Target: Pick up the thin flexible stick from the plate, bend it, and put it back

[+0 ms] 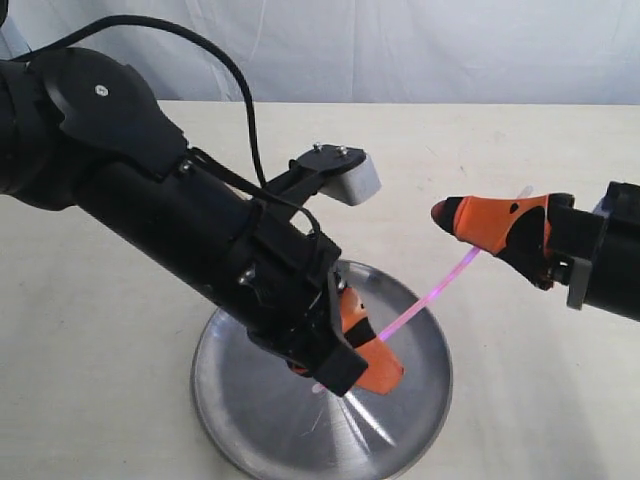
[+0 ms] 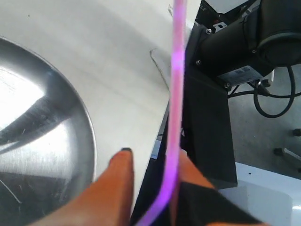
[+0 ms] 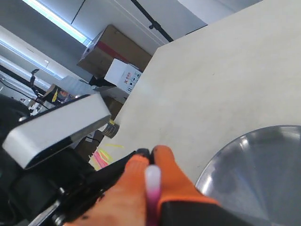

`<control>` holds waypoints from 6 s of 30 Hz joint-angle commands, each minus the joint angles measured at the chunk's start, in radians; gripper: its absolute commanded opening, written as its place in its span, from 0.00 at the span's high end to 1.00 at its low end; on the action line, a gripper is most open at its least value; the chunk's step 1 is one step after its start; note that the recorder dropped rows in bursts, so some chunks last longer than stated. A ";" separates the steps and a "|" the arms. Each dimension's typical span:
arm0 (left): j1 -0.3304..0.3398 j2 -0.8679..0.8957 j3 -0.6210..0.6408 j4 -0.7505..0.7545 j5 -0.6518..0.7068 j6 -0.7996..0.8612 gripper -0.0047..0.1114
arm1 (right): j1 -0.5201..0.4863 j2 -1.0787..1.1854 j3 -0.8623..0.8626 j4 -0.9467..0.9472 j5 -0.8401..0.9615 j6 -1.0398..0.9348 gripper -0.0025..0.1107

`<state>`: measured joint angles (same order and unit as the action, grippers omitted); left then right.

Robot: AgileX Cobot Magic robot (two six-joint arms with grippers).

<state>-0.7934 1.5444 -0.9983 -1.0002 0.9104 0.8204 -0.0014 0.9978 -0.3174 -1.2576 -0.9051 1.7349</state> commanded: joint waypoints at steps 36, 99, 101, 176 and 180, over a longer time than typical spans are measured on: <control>-0.006 -0.077 -0.019 -0.314 -0.235 0.388 0.96 | 0.003 -0.005 -0.008 -0.227 0.004 -0.151 0.99; -0.006 -0.077 -0.019 -0.307 -0.287 0.384 0.96 | 0.323 -0.005 -0.086 -0.383 0.202 -0.420 0.99; -0.006 -0.077 -0.019 -0.307 -0.287 0.384 0.96 | 0.323 -0.005 -0.086 -0.383 0.184 -0.489 0.99; -0.006 -0.077 -0.019 -0.489 -0.440 0.436 0.96 | 0.323 -0.005 -0.086 0.033 -0.251 -0.818 0.99; -0.006 -0.077 -0.019 -0.491 -0.442 0.448 0.96 | 0.323 -0.004 -0.086 0.074 -0.275 -0.818 0.99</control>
<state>-0.8007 1.4597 -1.0003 -1.4388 0.5673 1.2574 0.2998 1.0007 -0.3973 -1.1420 -0.5109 0.9314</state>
